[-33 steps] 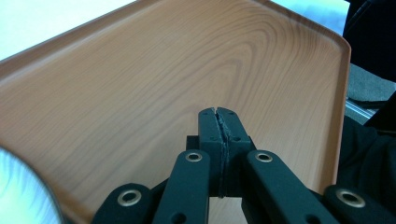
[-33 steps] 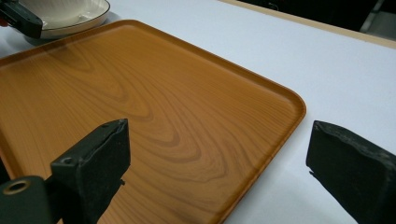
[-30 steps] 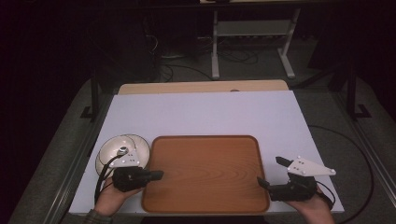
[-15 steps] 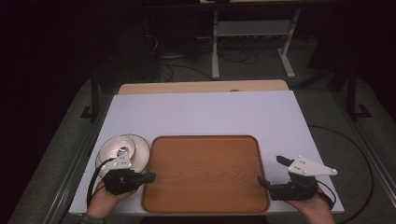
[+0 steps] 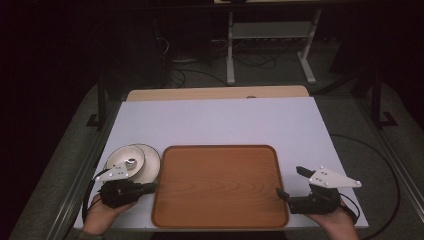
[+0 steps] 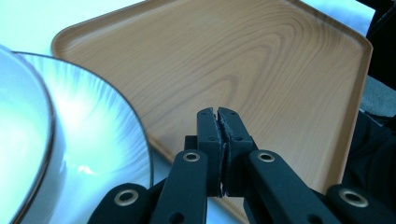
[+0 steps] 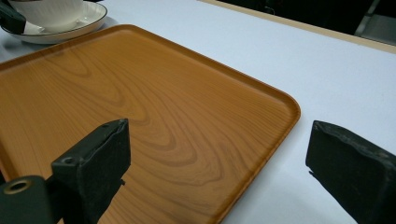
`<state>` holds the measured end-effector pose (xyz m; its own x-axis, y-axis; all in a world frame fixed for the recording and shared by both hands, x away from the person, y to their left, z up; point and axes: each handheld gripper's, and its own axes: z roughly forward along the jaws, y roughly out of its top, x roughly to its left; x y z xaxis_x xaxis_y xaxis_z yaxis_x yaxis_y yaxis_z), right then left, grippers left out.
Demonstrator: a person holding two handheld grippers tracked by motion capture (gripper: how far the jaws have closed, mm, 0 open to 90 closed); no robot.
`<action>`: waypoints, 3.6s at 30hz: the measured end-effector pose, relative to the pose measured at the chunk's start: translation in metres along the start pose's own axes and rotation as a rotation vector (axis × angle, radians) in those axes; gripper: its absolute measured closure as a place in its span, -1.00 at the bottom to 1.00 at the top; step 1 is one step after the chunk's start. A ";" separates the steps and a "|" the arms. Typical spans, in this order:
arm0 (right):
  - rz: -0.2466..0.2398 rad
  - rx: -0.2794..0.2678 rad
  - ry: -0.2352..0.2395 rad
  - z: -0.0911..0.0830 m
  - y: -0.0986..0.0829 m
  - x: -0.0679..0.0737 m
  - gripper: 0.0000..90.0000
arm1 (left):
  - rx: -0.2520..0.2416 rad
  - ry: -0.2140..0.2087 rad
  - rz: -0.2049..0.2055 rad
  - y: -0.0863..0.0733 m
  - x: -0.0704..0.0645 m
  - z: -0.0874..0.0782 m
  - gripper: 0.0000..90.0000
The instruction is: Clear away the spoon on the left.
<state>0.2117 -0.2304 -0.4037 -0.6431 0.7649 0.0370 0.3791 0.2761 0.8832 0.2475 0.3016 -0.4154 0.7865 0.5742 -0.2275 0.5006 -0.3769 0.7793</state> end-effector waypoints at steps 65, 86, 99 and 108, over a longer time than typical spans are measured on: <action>0.007 0.020 -0.001 0.004 -0.004 -0.004 -0.86 | -0.143 0.331 -0.108 -0.025 0.041 -0.094 0.99; 0.009 0.022 -0.004 0.004 -0.004 -0.004 -0.86 | -0.171 0.411 -0.145 -0.021 0.065 -0.095 0.98; 0.007 0.027 0.000 0.005 -0.004 -0.004 -0.86 | -0.169 0.454 -0.144 -0.016 0.078 -0.092 0.98; 0.009 0.024 -0.001 0.005 -0.004 -0.004 -0.86 | -0.186 0.460 -0.158 -0.012 0.088 -0.091 0.98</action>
<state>0.2161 -0.2317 -0.4098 -0.6392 0.7678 0.0448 0.4012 0.2832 0.8711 0.2785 0.4226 -0.3917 0.4453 0.8894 -0.1037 0.4947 -0.1479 0.8564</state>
